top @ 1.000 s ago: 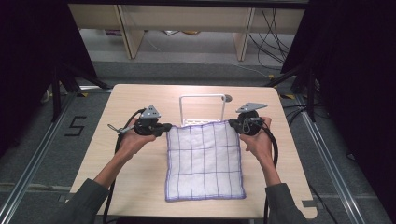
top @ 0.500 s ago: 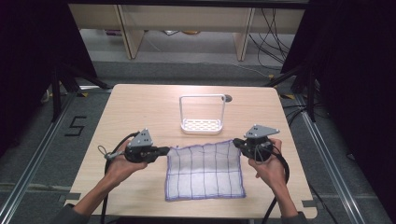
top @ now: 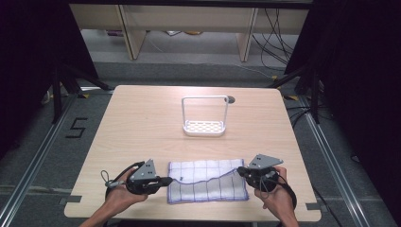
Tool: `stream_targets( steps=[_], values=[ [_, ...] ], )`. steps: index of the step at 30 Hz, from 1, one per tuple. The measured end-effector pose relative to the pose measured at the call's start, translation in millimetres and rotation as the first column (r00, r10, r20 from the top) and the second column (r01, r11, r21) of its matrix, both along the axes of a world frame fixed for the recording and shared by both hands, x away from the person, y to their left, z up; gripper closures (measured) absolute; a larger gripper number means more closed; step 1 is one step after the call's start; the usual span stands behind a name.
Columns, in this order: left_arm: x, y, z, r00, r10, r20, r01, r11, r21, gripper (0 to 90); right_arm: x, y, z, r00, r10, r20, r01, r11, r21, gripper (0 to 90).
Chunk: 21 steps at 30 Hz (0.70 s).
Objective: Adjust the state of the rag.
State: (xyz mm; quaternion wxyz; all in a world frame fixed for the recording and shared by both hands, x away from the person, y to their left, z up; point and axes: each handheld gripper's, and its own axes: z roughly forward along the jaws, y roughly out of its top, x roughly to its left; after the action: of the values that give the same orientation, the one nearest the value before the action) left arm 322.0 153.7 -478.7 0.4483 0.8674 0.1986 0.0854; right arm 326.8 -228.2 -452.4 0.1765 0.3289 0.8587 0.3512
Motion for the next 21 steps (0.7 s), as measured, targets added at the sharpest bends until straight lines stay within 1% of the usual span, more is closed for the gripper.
stream_targets(
  steps=[1,2,3,4,5,6,7,8,9,10,11,12,13,14,15,16,17,18,19,20,21],
  values=[
    [-1.2,-0.6,-0.4,0.9999,-0.013,-0.005,0.013,0.9999,0.006,88.5,-1.0,-0.3,-2.1,1.0000,0.001,0.002,-0.001,1.000,0.001,86.8],
    [-3.8,-2.0,-1.9,0.9996,-0.027,-0.004,0.027,0.9995,0.013,88.6,-2.5,-0.4,-3.2,0.9999,-0.001,-0.011,0.001,1.000,0.008,86.6],
    [-5.7,-2.7,-2.8,0.9994,-0.033,-0.005,0.033,0.9993,0.019,88.5,-4.1,-1.5,-5.1,1.0000,0.001,-0.002,-0.001,1.000,0.001,86.6],
    [-9.0,-4.4,-5.4,0.9991,-0.042,-0.009,0.042,0.9990,0.013,88.5,-5.7,-1.9,-6.4,1.0000,0.000,-0.001,0.000,1.000,-0.001,86.4],
    [-12.3,-5.1,-6.5,0.9990,-0.043,-0.007,0.043,0.9988,0.025,88.5,-9.3,-2.6,-7.9,1.0000,-0.002,-0.008,0.002,1.000,-0.004,86.0],
    [-13.3,-5.5,-7.7,0.9985,-0.054,0.005,0.054,0.9982,0.027,88.5,-12.5,-3.0,-9.9,0.9999,0.000,-0.013,0.001,1.000,0.003,85.8],
    [-15.8,-5.6,-8.5,0.9983,-0.058,-0.008,0.058,0.9978,0.032,88.5,-14.4,-4.1,-11.0,1.0000,0.004,-0.001,-0.004,1.000,-0.004,85.7],
    [-19.2,-6.2,-10.4,0.9984,-0.056,-0.010,0.056,0.9979,0.031,88.5,-18.6,-4.2,-12.5,0.9999,-0.003,-0.012,0.003,1.000,-0.011,85.4],
    [-20.7,-6.4,-11.5,0.9978,-0.064,-0.015,0.065,0.9973,0.036,88.5,-22.6,-4.6,-14.6,0.9999,0.002,-0.016,-0.002,1.000,-0.022,85.4],
    [-23.1,-6.6,-12.7,0.9964,-0.084,-0.005,0.085,0.9950,0.052,88.5,-26.1,-4.7,-15.3,0.9997,-0.011,-0.023,0.011,1.000,-0.025,85.5],
    [-25.5,-7.8,-14.9,0.9962,-0.084,-0.020,0.085,0.9955,0.041,88.4,-29.6,-6.0,-16.5,0.9999,-0.003,-0.010,0.003,0.999,-0.033,85.4],
    [-26.9,-8.4,-16.5,0.9956,-0.089,-0.028,0.090,0.9946,0.051,88.1,-31.5,-7.0,-17.1,0.9999,0.000,-0.013,-0.001,0.999,-0.039,84.4],
    [-27.6,-8.9,-20.0,0.9967,-0.074,-0.033,0.075,0.9960,0.048,86.9,-35.1,-7.5,-18.5,0.9993,-0.015,-0.033,0.014,0.999,-0.030,82.1],
    [-26.1,-8.8,-21.7,0.9952,-0.088,-0.041,0.090,0.9947,0.049,83.6,-36.2,-9.9,-20.9,0.9998,-0.012,-0.014,0.012,1.000,-0.026,76.2],
    [-25.3,-7.7,-22.3,0.9937,-0.101,-0.049,0.105,0.9917,0.075,82.5,-38.1,-10.6,-21.6,0.9996,-0.021,-0.021,0.021,1.000,-0.015,74.2],
    [-26.1,-7.8,-23.6,0.9938,-0.093,-0.061,0.097,0.9930,0.067,81.1,-40.1,-11.6,-22.1,0.9994,-0.026,-0.022,0.026,1.000,-0.003,73.0],
    [-26.5,-7.8,-23.7,0.9939,-0.087,-0.067,0.091,0.9940,0.060,74.5,-42.7,-13.2,-21.0,0.9990,-0.042,-0.018,0.042,0.999,0.009,69.4],
    [-26.7,-8.0,-22.0,0.9931,-0.093,-0.071,0.097,0.9942,0.046,67.0,-43.8,-13.9,-20.2,0.9983,-0.056,-0.020,0.056,0.998,0.017,67.6],
    [-25.9,-7.1,-20.4,0.9938,-0.090,-0.065,0.093,0.9950,0.037,61.5,-43.8,-15.8,-18.6,0.9976,-0.069,-0.006,0.069,0.997,0.018,65.6],
    [-27.4,-7.1,-17.9,0.9941,-0.074,-0.080,0.074,0.9972,0.007,59.1,-44.0,-17.1,-17.0,0.9959,-0.089,-0.011,0.090,0.995,0.031,63.6],
    [-24.9,-5.5,-14.5,0.9947,-0.083,-0.061,0.083,0.9965,0.000,55.8,-43.5,-18.9,-15.8,0.9935,-0.114,0.001,0.114,0.993,0.031,61.6]
  ],
)
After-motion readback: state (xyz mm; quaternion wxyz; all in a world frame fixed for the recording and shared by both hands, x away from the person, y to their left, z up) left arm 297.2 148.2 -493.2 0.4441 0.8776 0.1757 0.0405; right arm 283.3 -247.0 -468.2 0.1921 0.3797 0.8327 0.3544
